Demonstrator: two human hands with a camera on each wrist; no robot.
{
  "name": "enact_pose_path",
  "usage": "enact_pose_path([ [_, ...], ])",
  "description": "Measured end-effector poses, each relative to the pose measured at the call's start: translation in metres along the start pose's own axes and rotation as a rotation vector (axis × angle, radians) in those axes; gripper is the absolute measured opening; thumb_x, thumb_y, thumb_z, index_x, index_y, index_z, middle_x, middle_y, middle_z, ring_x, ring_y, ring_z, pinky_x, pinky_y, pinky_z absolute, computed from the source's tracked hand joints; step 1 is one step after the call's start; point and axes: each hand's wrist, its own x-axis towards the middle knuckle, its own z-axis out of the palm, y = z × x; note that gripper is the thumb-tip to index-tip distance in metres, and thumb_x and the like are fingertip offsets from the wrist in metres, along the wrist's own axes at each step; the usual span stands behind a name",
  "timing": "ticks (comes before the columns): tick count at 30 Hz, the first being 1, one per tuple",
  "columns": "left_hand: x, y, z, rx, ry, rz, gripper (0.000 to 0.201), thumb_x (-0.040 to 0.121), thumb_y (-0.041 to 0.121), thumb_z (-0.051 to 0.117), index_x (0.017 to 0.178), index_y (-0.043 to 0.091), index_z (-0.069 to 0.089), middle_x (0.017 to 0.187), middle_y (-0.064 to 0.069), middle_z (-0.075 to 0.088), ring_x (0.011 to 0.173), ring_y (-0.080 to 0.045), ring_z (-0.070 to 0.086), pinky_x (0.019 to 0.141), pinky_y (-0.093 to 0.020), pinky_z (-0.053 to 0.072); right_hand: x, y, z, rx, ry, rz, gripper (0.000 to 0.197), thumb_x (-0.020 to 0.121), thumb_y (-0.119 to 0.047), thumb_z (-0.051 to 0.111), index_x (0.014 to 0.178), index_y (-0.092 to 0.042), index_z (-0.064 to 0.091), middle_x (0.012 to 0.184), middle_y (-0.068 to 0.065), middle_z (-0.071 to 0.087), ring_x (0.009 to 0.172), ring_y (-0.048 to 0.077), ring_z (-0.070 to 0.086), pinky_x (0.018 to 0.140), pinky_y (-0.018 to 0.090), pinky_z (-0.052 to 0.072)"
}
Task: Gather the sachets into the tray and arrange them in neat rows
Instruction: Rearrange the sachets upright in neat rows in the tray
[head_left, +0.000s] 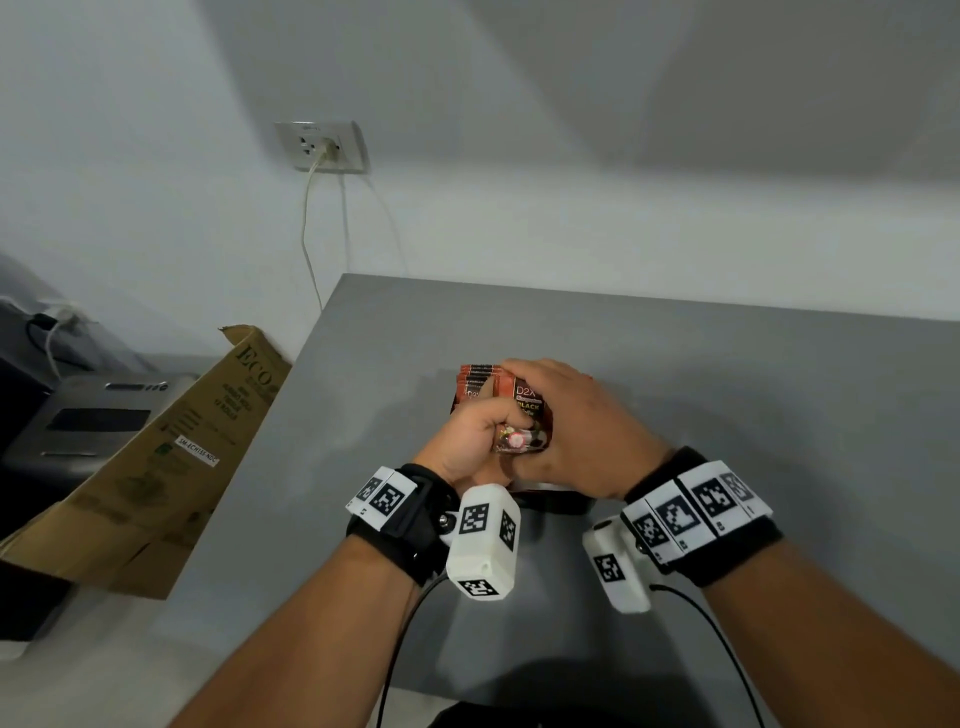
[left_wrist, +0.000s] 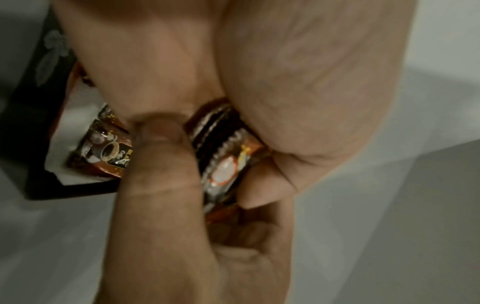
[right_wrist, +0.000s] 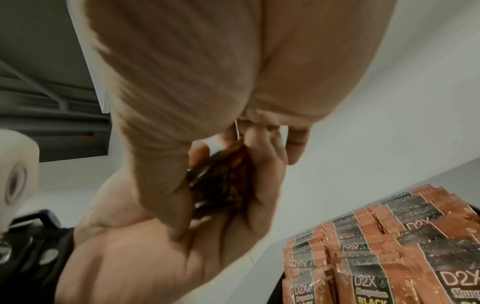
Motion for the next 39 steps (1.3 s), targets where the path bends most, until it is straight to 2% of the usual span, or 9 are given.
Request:
enact_pose_path([
  [5, -0.002, 0.000, 0.001, -0.004, 0.009, -0.013, 0.029, 0.068, 0.000, 0.052, 0.095, 0.000, 0.063, 0.085, -0.018, 0.065, 0.072, -0.027, 0.068, 0.064, -0.034, 0.055, 0.001, 0.000, 0.005, 0.027, 0.004, -0.030, 0.090, 0.068, -0.033, 0.082, 0.148, -0.029, 0.039, 0.138, -0.009, 0.051, 0.125, 0.010, 0.047, 0.112, 0.033, 0.036],
  [9, 0.004, 0.000, 0.002, 0.039, 0.140, 0.062, 0.059, 0.066, -0.004, 0.056, 0.125, -0.002, 0.055, 0.094, -0.022, 0.063, 0.075, -0.027, 0.067, 0.062, -0.033, 0.057, -0.001, 0.000, 0.000, 0.148, 0.011, 0.035, 0.094, 0.071, -0.038, 0.085, 0.152, -0.024, 0.037, 0.143, -0.009, 0.046, 0.130, 0.004, 0.042, 0.113, 0.023, 0.030],
  [13, 0.007, 0.002, 0.000, 0.092, 0.156, 0.157, 0.073, 0.063, -0.010, 0.066, 0.132, 0.010, 0.050, 0.102, -0.019, 0.065, 0.081, -0.027, 0.067, 0.067, -0.037, 0.056, 0.001, 0.010, -0.010, 0.378, 0.254, 0.202, 0.041, 0.087, -0.028, 0.073, 0.127, -0.029, 0.064, 0.115, -0.013, 0.064, 0.102, 0.000, 0.062, 0.099, 0.033, 0.052],
  [16, 0.008, 0.005, -0.001, 0.174, 0.180, 0.187, 0.070, 0.067, -0.012, 0.073, 0.129, 0.012, 0.049, 0.098, -0.014, 0.066, 0.078, -0.022, 0.068, 0.066, -0.036, 0.057, 0.005, 0.020, -0.015, 0.402, 0.237, 0.219, 0.022, 0.085, -0.017, 0.075, 0.103, -0.029, 0.075, 0.091, -0.008, 0.073, 0.085, 0.011, 0.070, 0.086, 0.043, 0.059],
  [20, 0.009, 0.014, -0.010, 0.139, 0.326, 0.200, 0.042, 0.087, -0.006, 0.063, 0.122, 0.012, 0.050, 0.092, -0.014, 0.063, 0.071, -0.022, 0.061, 0.060, -0.035, 0.051, 0.008, 0.039, -0.024, 0.296, 0.287, 0.275, 0.012, 0.085, -0.013, 0.076, 0.088, -0.025, 0.072, 0.084, -0.007, 0.071, 0.080, 0.011, 0.068, 0.075, 0.028, 0.056],
  [24, 0.005, 0.020, -0.020, 0.165, 0.394, 0.215, 0.031, 0.089, -0.008, 0.054, 0.112, 0.012, 0.050, 0.071, -0.010, 0.058, 0.055, -0.019, 0.055, 0.051, -0.031, 0.046, 0.006, 0.067, -0.004, 0.062, 0.073, 0.362, 0.017, 0.084, -0.010, 0.076, 0.090, -0.024, 0.069, 0.085, -0.009, 0.065, 0.081, 0.011, 0.063, 0.064, 0.013, 0.040],
  [28, 0.000, 0.018, -0.024, 0.192, 0.374, 0.207, 0.026, 0.091, -0.009, 0.052, 0.109, 0.010, 0.050, 0.073, -0.011, 0.057, 0.054, -0.018, 0.055, 0.047, -0.028, 0.049, 0.004, 0.084, 0.021, -0.061, -0.064, 0.389, 0.020, 0.084, -0.007, 0.072, 0.095, -0.023, 0.067, 0.092, -0.006, 0.063, 0.090, 0.016, 0.063, 0.073, 0.022, 0.046],
  [33, -0.001, 0.012, -0.028, 0.207, 0.411, 0.182, 0.042, 0.088, -0.008, 0.054, 0.130, -0.006, 0.048, 0.083, -0.015, 0.059, 0.060, -0.020, 0.056, 0.049, -0.030, 0.049, 0.002, 0.092, 0.034, -0.165, -0.026, 0.405, 0.018, 0.085, -0.011, 0.068, 0.098, -0.023, 0.065, 0.098, -0.001, 0.067, 0.094, 0.022, 0.063, 0.084, 0.038, 0.055],
  [39, -0.002, 0.010, -0.032, 0.206, 0.435, 0.169, 0.044, 0.088, -0.007, 0.056, 0.131, -0.002, 0.051, 0.085, -0.011, 0.064, 0.062, -0.016, 0.059, 0.054, -0.031, 0.051, -0.016, 0.074, 0.031, -0.177, 0.025, 0.167, 0.015, 0.090, -0.033, 0.066, 0.083, -0.021, 0.071, 0.086, -0.007, 0.064, 0.087, 0.012, 0.055, 0.087, 0.035, 0.050],
])
